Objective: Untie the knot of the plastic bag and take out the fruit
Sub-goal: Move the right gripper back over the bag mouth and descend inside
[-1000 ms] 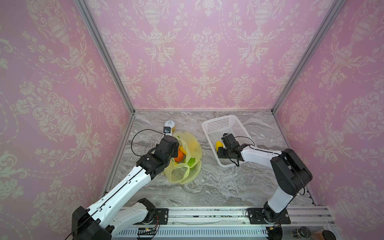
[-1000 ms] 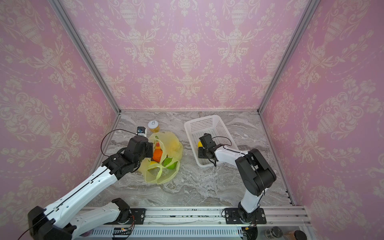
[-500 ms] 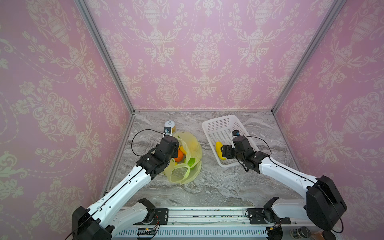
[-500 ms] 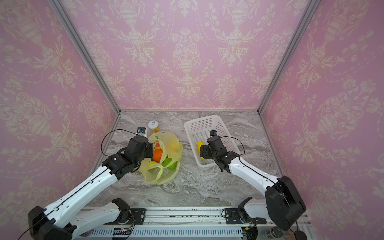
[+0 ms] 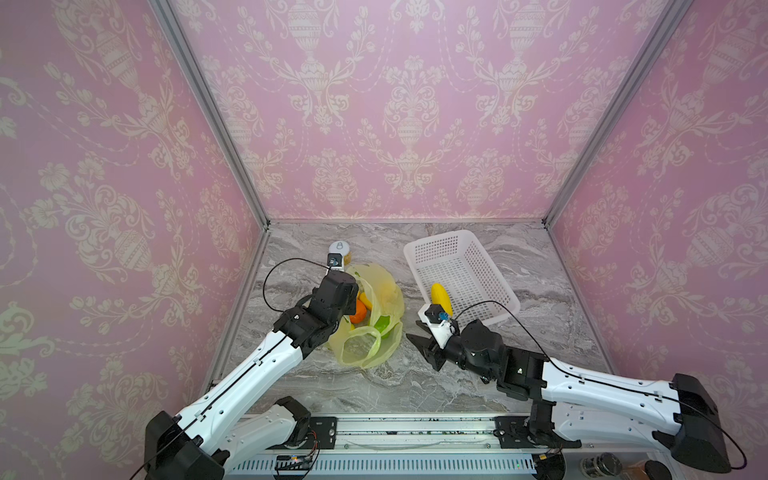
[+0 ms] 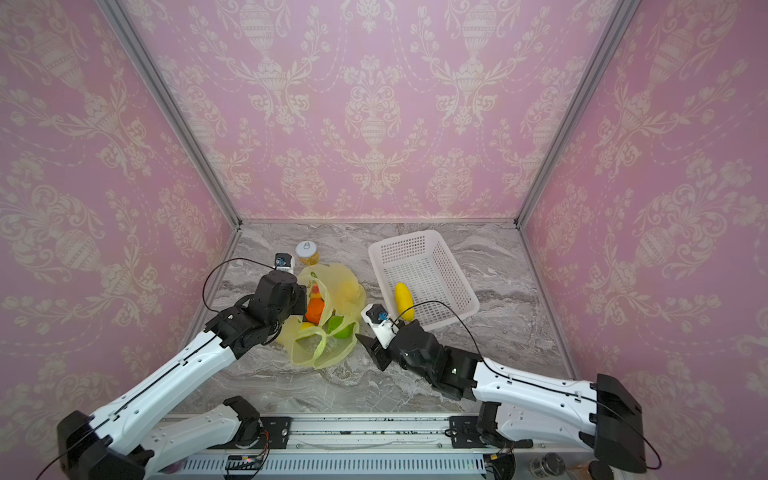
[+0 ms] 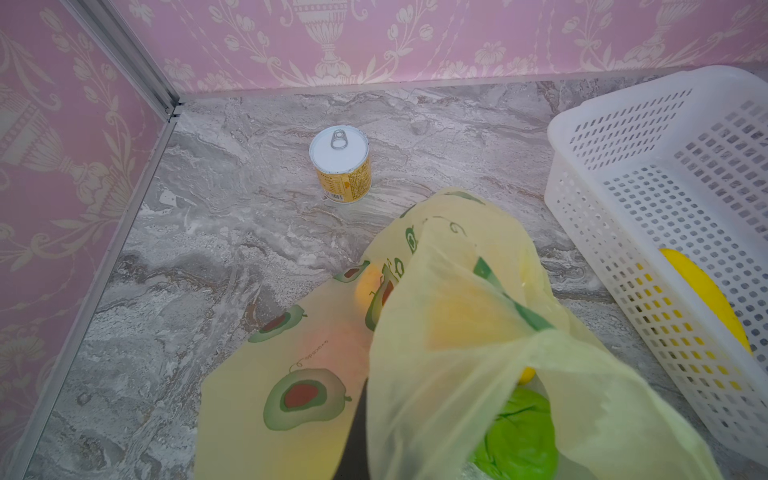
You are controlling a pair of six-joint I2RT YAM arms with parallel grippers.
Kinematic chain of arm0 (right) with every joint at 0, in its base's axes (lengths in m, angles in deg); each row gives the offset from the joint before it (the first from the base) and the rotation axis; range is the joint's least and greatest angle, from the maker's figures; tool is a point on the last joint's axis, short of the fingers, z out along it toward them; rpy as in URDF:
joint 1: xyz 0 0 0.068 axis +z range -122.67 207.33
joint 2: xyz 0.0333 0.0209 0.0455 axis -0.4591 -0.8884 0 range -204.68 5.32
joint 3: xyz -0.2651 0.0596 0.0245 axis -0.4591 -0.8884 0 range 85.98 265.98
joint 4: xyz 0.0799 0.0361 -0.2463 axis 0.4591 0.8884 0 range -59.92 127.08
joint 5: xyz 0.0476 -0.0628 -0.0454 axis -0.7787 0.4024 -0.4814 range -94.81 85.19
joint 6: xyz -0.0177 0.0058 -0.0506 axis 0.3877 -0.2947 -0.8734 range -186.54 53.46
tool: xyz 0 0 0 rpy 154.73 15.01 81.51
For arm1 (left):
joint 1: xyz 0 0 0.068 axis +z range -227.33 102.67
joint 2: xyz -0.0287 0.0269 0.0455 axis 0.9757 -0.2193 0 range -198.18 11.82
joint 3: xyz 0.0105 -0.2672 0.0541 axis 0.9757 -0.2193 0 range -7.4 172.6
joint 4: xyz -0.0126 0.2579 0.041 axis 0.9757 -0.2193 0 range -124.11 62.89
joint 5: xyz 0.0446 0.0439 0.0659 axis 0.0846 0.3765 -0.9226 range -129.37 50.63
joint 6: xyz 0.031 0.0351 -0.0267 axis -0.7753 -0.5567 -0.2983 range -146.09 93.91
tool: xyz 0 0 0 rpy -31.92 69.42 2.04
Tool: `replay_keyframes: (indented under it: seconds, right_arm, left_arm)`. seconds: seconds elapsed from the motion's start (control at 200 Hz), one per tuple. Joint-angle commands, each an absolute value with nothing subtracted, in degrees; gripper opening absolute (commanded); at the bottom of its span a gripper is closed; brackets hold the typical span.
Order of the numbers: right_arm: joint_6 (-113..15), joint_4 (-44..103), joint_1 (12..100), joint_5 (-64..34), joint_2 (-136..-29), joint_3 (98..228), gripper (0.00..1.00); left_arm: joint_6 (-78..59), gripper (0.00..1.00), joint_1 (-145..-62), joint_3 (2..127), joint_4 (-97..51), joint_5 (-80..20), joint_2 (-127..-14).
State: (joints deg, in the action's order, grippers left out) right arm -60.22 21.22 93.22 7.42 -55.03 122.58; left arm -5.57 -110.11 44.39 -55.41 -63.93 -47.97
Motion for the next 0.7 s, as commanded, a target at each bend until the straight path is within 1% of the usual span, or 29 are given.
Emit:
replay_keyframes:
  seconds: [0.0,0.105,0.185,0.27,0.31,0.38,0.485,0.695]
  right_arm:
    - [-67.1,17.7,97.4,7.0,-61.4,126.0,0.39]
    - [-68.5,16.5,99.8,7.5,-68.1,129.1,0.38]
    - [-68.7,18.5,100.7,8.5,-73.2,132.8,0.36]
    - [-68.7,21.1,101.3,11.1,-78.2,137.1,0.29]
    - [-68.7,20.7,101.3,12.7,-80.2,137.9,0.28]
    - [-68.7,18.6,101.0,15.0,-83.0,138.3,0.27]
    - [-67.6,17.6,99.0,14.9,-86.5,139.6,0.24]
    - [-66.5,18.4,96.0,16.1,-91.7,142.3,0.24]
  left_arm:
    - [-5.0,0.00,-109.7,44.2,-55.7,-64.4,-47.9]
    - [-4.8,0.00,-109.2,44.1,-56.4,-63.1,-48.5]
    - [-5.5,0.00,-109.1,43.7,-55.5,-61.5,-48.2]
    - [-5.5,0.00,-109.0,43.2,-55.4,-62.2,-47.5]
    - [-5.4,0.00,-109.0,43.3,-55.9,-63.1,-47.3]
    - [-5.3,0.00,-108.9,43.2,-56.0,-63.2,-47.1]
    - [-5.4,0.00,-108.9,43.1,-55.5,-61.1,-47.6]
    - [-5.2,0.00,-108.7,42.7,-55.1,-61.0,-48.1]
